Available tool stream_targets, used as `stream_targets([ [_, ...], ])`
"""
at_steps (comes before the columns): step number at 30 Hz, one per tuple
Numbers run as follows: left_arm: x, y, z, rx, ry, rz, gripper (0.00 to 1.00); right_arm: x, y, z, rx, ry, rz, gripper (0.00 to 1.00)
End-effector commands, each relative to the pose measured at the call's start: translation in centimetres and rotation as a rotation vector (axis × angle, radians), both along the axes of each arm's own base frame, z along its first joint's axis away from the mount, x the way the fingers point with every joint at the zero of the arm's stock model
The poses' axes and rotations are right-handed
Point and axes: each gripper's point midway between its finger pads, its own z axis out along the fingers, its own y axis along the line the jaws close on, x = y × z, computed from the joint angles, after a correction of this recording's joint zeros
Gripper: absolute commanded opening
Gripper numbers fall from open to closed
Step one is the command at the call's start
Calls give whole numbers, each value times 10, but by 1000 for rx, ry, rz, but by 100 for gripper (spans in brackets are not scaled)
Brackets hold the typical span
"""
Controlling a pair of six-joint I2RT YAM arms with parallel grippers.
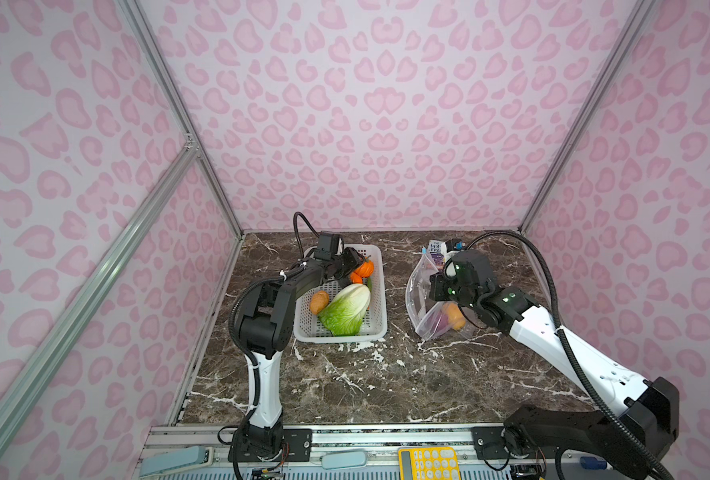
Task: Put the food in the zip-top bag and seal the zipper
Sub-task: 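Lower the left gripper onto the orange pumpkin and close on it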
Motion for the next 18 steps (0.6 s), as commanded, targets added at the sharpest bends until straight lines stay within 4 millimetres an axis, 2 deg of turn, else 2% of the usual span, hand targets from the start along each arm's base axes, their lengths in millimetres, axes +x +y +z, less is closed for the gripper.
stream_targets([
  [1, 2, 4, 25, 8, -76, -9, 47, 1, -2, -1, -8, -8, -3, 0],
  [8, -11, 19, 59, 70, -157, -5, 46, 1, -3, 0, -6, -10, -6, 0],
  [13, -27, 21, 93, 78, -236, -43, 46, 2, -2, 0, -1, -12, -8, 0],
  [14, -34, 23, 86, 90, -222, -49, 46, 2, -2, 0, -1, -12, -6, 0],
  [18, -40, 27, 83, 116, -219, -55, 46, 3, 1, 0, 11, -11, 1, 0],
])
